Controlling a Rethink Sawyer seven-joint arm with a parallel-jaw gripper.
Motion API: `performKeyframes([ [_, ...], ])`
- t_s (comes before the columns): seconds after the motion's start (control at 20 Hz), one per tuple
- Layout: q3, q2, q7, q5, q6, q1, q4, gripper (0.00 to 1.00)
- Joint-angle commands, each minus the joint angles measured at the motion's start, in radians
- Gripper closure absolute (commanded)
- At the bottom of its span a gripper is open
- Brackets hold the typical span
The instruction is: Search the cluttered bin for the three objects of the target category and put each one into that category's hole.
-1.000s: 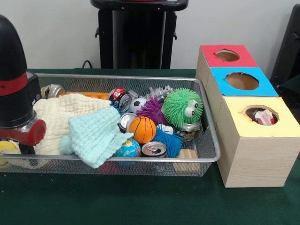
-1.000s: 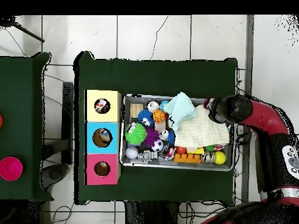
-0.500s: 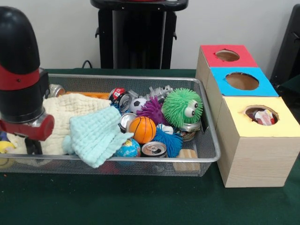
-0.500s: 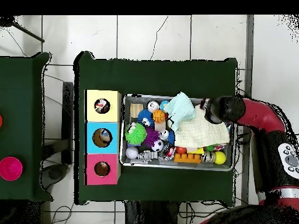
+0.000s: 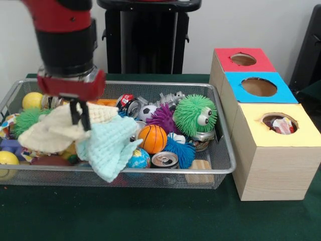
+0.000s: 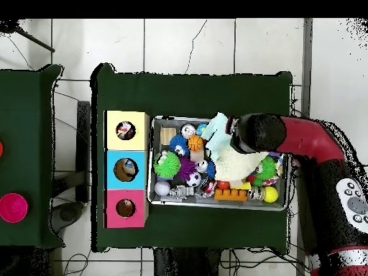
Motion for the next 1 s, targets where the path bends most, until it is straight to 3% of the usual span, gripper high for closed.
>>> performKeyframes([
  [0.05,-0.134,-0.235,0.314,0.179,0.157,0.111,0.229,1.00],
  [0.25,-0.207,-0.280,0.371,0.228,0.165,0.185,0.248,1.00],
  [0.65,-0.329,-0.387,0.488,0.344,0.340,0.345,0.259,1.00],
  [1.0,-0.391,-0.382,0.586,0.438,0.245,0.446,0.339,1.00],
])
